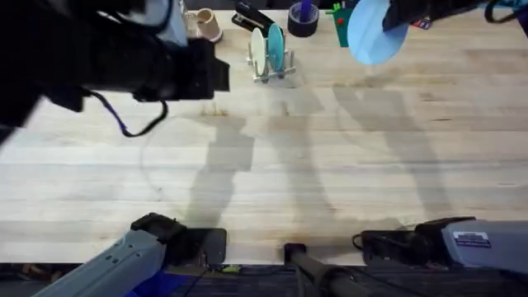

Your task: Pick up the plates from the table one by one and place each into a slot on the dish rack.

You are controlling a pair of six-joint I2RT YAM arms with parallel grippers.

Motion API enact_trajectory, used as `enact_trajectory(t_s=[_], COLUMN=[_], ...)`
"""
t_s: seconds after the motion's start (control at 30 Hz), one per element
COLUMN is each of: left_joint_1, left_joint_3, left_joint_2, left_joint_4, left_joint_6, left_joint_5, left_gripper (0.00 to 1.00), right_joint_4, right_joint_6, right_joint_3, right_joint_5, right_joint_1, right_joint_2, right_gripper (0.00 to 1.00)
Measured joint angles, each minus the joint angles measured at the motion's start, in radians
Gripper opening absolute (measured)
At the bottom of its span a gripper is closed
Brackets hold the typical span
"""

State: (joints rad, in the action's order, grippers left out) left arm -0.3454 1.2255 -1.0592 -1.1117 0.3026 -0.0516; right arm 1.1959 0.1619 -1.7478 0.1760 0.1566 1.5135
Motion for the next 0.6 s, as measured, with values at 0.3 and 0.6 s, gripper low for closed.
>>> enact_trajectory(t_s=[0.3, 0.6], left_joint_1=[0.0, 0.0], left_joint_3=[0.107, 0.108], left_joint_2=[0.0, 0.0], left_joint_4=[-0.04, -0.044], left_joint_6=[-0.054, -0.071], left_joint_5=[0.104, 0.122], left_gripper=[0.04, 0.926], right_joint_4=[-0.012, -0.019], right_joint_6=[0.004, 0.002], right_joint_3=[-0.075, -0.077], right_joint_5=[-0.081, -0.111], right_joint_1=[0.107, 0.152], right_joint_2=[0.0, 0.002], right_gripper=[0.029, 0.029])
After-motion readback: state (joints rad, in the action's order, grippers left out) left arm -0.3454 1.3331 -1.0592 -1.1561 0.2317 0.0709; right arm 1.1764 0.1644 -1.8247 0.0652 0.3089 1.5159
